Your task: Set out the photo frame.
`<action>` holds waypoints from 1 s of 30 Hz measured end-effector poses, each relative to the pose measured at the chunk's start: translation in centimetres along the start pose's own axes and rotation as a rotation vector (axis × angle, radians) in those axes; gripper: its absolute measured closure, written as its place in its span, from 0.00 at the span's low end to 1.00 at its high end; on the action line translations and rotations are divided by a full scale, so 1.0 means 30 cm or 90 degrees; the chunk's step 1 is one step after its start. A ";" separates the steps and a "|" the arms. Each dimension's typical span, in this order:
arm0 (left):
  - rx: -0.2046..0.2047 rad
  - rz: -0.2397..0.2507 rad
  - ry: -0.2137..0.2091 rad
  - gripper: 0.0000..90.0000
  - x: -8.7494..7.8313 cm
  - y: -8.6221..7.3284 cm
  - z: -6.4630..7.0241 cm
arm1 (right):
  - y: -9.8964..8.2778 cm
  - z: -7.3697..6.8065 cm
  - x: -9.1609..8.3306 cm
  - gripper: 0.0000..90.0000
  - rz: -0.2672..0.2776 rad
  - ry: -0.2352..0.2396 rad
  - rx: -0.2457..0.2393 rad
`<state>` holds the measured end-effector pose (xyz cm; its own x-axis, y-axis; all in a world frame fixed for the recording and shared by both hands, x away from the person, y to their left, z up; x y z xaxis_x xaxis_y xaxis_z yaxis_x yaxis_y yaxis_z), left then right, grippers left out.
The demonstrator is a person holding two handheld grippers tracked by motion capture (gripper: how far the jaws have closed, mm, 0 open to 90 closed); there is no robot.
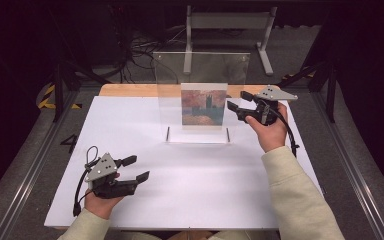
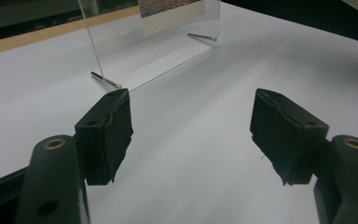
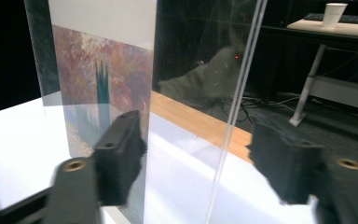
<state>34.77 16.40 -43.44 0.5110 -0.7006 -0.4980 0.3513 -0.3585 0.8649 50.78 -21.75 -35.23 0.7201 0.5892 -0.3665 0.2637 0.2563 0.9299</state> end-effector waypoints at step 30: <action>-0.029 0.023 0.014 0.25 -0.070 -0.005 -0.071 | -0.072 -0.068 -0.436 0.09 -0.013 0.036 -0.042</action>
<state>35.32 19.24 -42.65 0.5404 -0.6991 -0.4682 0.3670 -0.3049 0.8788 39.49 -28.45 -32.51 0.6774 0.6250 -0.3879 0.2333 0.3175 0.9191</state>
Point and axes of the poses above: each handheld gripper's, and its own axes: x roughly forward along the jaws, y roughly out of its top, z roughly to its right, the point moved 5 cm from there along x, roughly forward along the jaws, and after that the axes turned 7 degrees about -z, right-handed, at the moved point
